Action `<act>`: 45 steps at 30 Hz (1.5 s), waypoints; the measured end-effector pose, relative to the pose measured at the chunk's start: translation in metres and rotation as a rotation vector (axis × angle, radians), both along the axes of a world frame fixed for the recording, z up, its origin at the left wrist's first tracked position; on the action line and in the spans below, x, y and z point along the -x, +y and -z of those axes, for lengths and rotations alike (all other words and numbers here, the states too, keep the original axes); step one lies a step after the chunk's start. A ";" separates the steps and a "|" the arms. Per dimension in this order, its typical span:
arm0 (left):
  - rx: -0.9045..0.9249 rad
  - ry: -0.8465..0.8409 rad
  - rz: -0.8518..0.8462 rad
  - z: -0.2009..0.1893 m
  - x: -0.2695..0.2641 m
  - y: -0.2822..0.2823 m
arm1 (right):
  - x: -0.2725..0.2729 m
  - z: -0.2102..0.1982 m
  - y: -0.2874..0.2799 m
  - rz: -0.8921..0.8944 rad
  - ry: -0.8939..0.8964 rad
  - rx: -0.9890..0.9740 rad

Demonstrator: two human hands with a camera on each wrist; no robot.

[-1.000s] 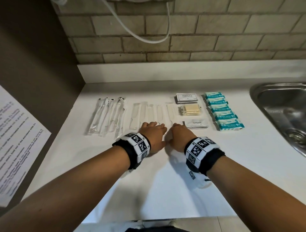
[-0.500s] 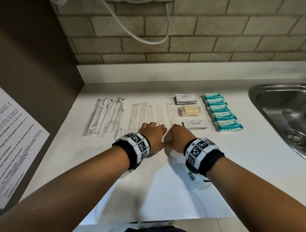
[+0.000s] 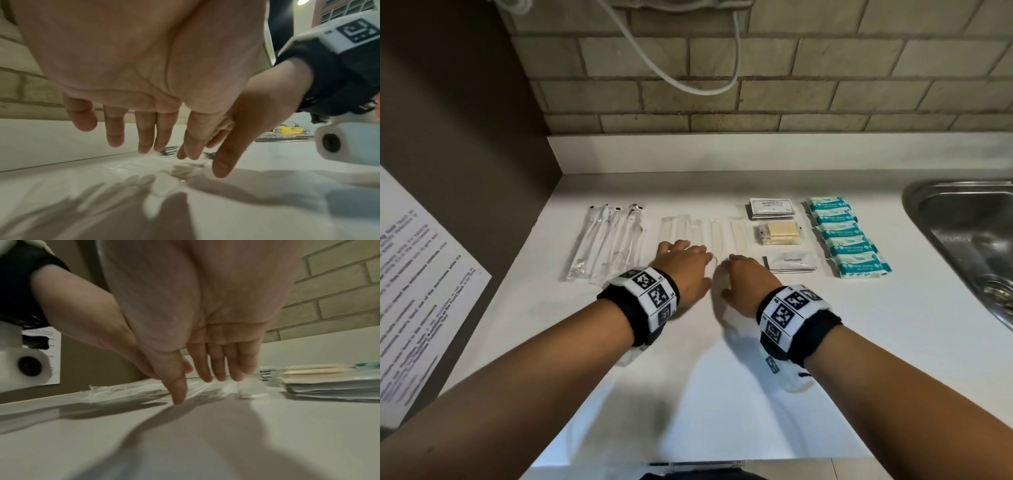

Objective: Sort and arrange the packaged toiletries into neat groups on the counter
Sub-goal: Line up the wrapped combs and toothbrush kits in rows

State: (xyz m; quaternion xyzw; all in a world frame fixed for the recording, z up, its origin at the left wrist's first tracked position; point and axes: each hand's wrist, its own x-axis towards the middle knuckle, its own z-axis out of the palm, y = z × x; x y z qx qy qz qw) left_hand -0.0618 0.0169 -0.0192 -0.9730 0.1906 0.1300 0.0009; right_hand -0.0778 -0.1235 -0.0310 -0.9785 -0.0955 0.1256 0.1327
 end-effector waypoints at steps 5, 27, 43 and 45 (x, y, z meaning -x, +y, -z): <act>-0.085 0.051 -0.028 0.004 -0.007 0.028 | -0.002 0.004 0.025 -0.232 0.030 0.140; -0.156 0.026 -0.002 0.012 -0.001 0.035 | -0.014 -0.003 0.033 -0.200 0.161 0.218; -0.165 0.047 -0.052 0.012 0.001 0.041 | -0.015 -0.008 0.041 -0.208 0.170 0.181; -0.170 0.048 -0.052 0.012 0.000 0.041 | -0.015 -0.007 0.041 -0.196 0.173 0.176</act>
